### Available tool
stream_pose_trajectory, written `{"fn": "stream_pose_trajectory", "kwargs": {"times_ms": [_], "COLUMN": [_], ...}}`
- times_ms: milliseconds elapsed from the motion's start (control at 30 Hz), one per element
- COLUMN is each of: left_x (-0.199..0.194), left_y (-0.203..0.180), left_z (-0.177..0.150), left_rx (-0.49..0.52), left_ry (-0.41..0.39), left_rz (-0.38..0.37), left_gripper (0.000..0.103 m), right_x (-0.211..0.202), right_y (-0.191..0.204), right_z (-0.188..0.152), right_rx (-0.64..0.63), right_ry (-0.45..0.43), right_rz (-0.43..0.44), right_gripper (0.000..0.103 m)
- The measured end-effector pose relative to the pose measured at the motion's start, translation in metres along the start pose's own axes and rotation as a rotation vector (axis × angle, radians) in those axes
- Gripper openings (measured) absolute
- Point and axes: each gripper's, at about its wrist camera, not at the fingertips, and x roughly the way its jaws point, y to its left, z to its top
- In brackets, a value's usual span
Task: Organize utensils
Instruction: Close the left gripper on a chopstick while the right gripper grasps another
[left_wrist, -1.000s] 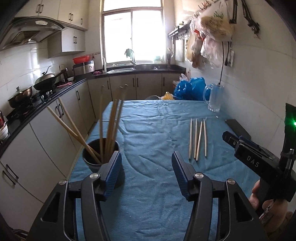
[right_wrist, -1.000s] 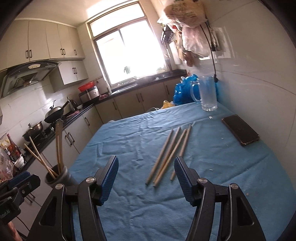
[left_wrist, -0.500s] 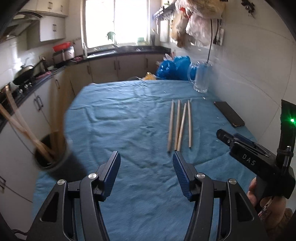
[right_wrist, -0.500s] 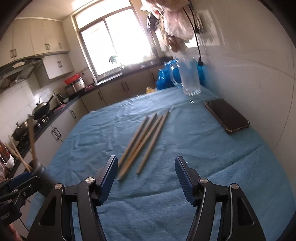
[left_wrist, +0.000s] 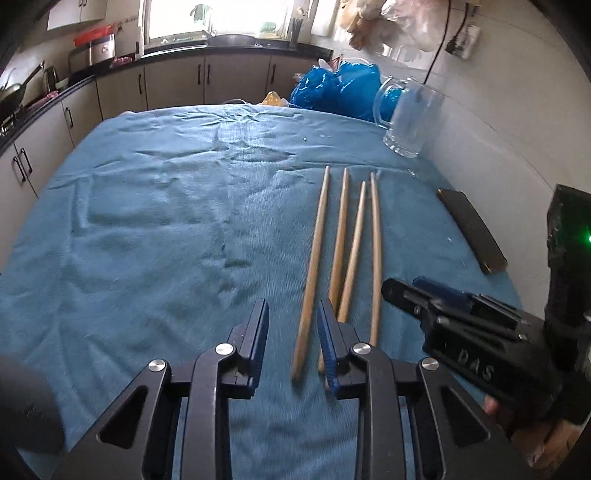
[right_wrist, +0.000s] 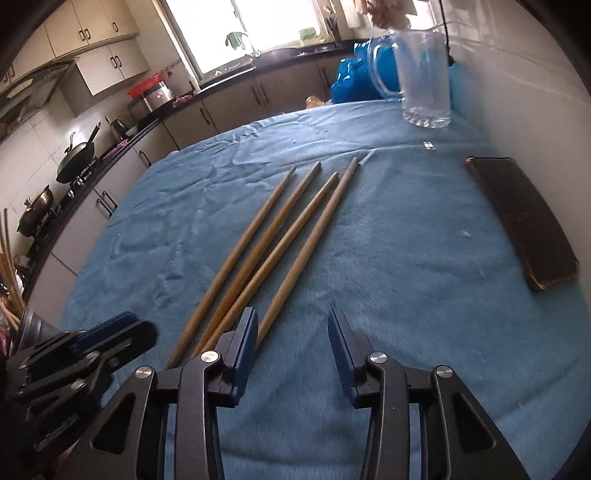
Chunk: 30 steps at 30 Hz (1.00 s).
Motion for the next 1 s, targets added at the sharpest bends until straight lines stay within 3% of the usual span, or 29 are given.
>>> {"fn": "stream_pose_trajectory", "kwargs": {"times_ms": [133, 233, 400, 500, 567, 633, 800, 1000], "left_x": [0.021, 0.035, 0.039, 0.039, 0.039, 0.033, 0.007, -0.044], "left_y": [-0.002, -0.002, -0.006, -0.011, -0.008, -0.001, 0.016, 0.029], "left_z": [0.007, 0.01, 0.013, 0.011, 0.012, 0.009, -0.018, -0.084], "left_rx": [0.025, 0.031, 0.072, 0.105, 0.082, 0.043, -0.045, -0.122], "left_ry": [0.021, 0.05, 0.038, 0.035, 0.044, 0.068, 0.137, 0.205], "left_rz": [-0.017, -0.024, 0.003, 0.04, 0.036, 0.026, -0.012, -0.091], "left_gripper": [0.026, 0.018, 0.013, 0.008, 0.008, 0.007, 0.007, 0.007], "right_x": [0.012, 0.017, 0.022, 0.027, 0.03, 0.031, 0.019, -0.026], "right_y": [0.005, 0.009, 0.014, 0.02, 0.023, 0.022, 0.01, -0.004], "right_z": [0.007, 0.01, 0.014, 0.017, 0.019, 0.022, 0.015, -0.035], "right_rx": [-0.018, -0.046, -0.087, -0.131, -0.151, -0.151, -0.101, -0.122], "right_ry": [0.02, 0.021, 0.027, 0.036, 0.05, 0.068, 0.104, 0.168], "right_rz": [-0.024, -0.048, -0.071, -0.128, -0.171, -0.191, -0.187, -0.165], "right_gripper": [0.043, 0.041, 0.04, 0.03, 0.014, 0.013, 0.009, 0.008]}}
